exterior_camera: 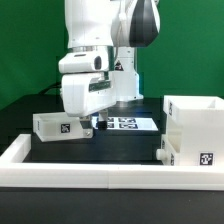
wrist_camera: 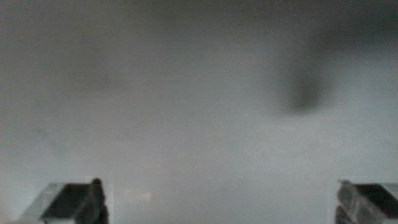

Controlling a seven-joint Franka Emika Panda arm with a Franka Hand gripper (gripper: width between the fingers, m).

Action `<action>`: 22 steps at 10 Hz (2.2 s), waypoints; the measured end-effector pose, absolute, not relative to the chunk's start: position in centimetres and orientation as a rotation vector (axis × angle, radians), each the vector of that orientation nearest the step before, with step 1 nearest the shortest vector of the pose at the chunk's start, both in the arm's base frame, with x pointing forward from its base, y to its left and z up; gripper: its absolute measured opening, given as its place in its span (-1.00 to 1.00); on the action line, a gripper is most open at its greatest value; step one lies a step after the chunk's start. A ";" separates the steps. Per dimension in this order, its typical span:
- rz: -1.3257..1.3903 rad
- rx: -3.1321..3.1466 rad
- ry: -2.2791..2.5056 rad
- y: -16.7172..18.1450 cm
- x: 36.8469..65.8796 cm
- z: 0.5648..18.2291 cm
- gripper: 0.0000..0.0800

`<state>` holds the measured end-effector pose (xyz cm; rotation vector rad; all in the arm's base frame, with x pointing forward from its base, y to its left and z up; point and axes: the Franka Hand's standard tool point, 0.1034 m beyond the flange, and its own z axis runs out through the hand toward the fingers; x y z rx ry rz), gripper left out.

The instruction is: Assemble drawer

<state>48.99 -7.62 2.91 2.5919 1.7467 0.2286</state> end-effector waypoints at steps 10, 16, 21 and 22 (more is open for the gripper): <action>0.226 3.119 0.560 -8.9 46.8 5.6 0.62; 0.192 3.111 0.548 -9.8 44.0 6.1 0.62; 0.108 3.112 0.586 -10.9 39.8 5.1 0.62; 0.111 3.111 0.589 -10.8 40.0 5.1 0.62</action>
Offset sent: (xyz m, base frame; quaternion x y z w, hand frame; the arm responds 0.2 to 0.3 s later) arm -0.0172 -0.0105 0.0137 -0.0333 -0.0304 0.2609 0.9643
